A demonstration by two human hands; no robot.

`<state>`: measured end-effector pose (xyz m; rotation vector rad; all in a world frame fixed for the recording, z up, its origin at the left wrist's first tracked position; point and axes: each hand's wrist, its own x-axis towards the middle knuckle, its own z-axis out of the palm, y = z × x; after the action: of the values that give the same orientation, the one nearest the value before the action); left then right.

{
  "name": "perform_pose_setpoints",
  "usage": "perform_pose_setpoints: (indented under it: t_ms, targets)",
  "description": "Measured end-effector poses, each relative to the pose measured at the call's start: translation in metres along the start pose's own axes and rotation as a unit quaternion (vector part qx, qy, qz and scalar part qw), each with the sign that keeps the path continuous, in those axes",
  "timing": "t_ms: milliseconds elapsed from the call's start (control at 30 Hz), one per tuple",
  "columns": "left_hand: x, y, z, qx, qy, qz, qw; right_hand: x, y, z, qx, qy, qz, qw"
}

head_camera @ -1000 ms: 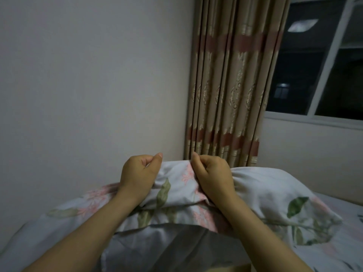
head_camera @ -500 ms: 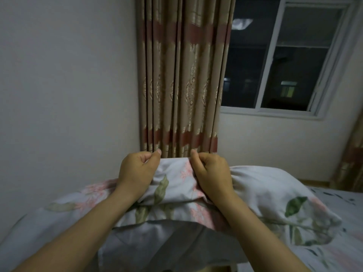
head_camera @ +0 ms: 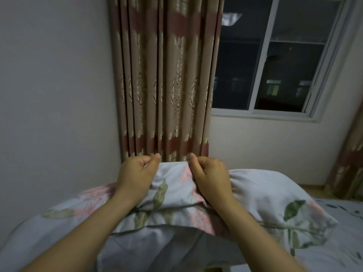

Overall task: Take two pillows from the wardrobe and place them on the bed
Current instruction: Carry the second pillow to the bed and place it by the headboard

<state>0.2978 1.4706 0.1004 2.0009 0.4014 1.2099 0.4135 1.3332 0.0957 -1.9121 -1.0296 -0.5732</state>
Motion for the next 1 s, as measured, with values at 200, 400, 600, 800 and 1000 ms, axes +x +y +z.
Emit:
perform_pose_setpoints:
  t_ms: [200,400,600,800,1000]
  targets:
    - [0.085,-0.069,0.039,-0.022,-0.015,-0.007,1.000,0.070,0.042,0.062,-0.023,0.007,0.013,1.000]
    - [0.182,-0.124,0.073,-0.043,-0.047,0.016,0.998,0.146,0.076,0.118,-0.060,0.032,0.045,0.997]
    - [0.265,-0.167,0.126,-0.049,-0.080,0.042,0.995,0.210,0.124,0.154,-0.084,0.063,0.072,0.992]
    - [0.329,-0.196,0.204,-0.067,-0.098,0.050,0.992,0.270,0.198,0.173,-0.086,0.081,0.086,0.989]
    - [0.394,-0.214,0.289,-0.078,-0.105,0.056,0.990,0.335,0.280,0.181,-0.097,0.085,0.083,0.988]
